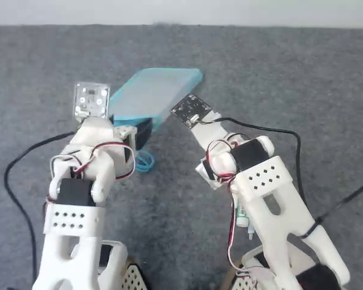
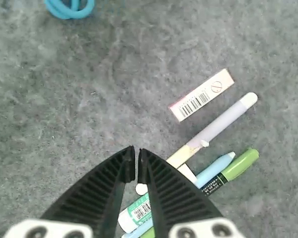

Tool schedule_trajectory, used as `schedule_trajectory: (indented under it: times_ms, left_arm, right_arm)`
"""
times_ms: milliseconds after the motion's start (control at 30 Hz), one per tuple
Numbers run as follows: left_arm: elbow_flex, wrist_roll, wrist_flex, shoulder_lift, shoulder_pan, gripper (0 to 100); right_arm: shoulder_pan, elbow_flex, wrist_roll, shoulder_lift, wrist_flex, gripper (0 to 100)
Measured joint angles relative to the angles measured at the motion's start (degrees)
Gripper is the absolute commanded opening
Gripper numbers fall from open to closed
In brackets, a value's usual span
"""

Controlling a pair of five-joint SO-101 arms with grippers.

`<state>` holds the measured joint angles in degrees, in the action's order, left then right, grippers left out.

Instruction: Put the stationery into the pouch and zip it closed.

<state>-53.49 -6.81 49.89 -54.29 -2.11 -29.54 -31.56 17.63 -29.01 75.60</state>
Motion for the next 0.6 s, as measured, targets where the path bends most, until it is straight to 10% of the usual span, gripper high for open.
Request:
schedule_trajectory:
  times_ms: [300, 600]
  left_arm:
    - [11.2, -26.9, 0.7, 10.2, -7.8, 29]
    - [11.3, -20.0, 4.6, 13.2, -21.1, 29]
  right_arm:
    - [0.7, 0.0, -0.4, 0.0, -0.6, 0.7]
    - [0.7, 0.4, -4.2, 0.0, -1.2, 0.9]
